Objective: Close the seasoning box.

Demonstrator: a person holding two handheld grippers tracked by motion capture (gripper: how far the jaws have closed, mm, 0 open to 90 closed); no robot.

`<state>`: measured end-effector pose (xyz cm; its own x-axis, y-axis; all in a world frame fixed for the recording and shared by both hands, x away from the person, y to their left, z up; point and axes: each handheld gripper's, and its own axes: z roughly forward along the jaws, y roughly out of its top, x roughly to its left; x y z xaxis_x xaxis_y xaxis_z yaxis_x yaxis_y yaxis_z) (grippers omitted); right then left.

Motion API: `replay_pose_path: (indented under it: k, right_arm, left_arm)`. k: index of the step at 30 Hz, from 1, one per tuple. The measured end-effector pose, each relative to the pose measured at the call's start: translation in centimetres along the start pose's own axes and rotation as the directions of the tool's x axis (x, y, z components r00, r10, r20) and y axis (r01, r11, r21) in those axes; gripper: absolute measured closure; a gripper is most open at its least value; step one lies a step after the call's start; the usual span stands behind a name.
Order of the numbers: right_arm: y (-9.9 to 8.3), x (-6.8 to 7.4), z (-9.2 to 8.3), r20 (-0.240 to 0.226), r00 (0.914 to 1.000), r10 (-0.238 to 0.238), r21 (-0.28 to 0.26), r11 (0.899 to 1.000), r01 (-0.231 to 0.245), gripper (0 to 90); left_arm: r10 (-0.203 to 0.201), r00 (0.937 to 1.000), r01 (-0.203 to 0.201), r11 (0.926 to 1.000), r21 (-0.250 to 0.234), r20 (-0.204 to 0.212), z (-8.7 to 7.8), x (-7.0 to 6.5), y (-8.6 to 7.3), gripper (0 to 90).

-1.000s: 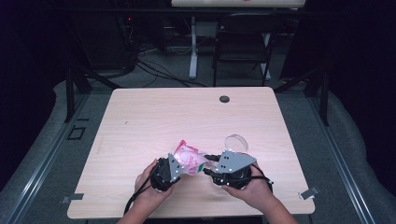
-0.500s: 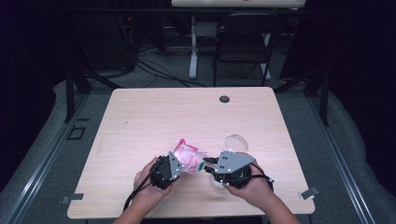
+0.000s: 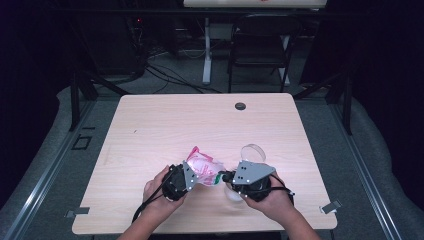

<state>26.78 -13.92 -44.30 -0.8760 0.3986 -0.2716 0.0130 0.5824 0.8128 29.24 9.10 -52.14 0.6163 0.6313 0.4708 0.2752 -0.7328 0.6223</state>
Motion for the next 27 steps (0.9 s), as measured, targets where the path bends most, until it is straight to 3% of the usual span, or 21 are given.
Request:
replay_pose_path:
  k: [11, 27]
  right_arm:
    - [-0.2, -0.4, -0.3, -0.008, 0.9996, 0.027, -0.005, 1.000, -0.027, 90.0]
    - [-0.8, -0.9, -1.3, -0.006, 0.9976, 0.069, -0.041, 0.997, -0.069, 90.0]
  left_arm:
    - [0.022, 0.9997, -0.022, 0.9997, -0.002, -0.014, 0.0, 0.1, 0.5, 58.3]
    - [0.077, 0.9945, -0.078, 0.9968, -0.017, -0.071, -0.3, -0.1, 1.8, 58.4]
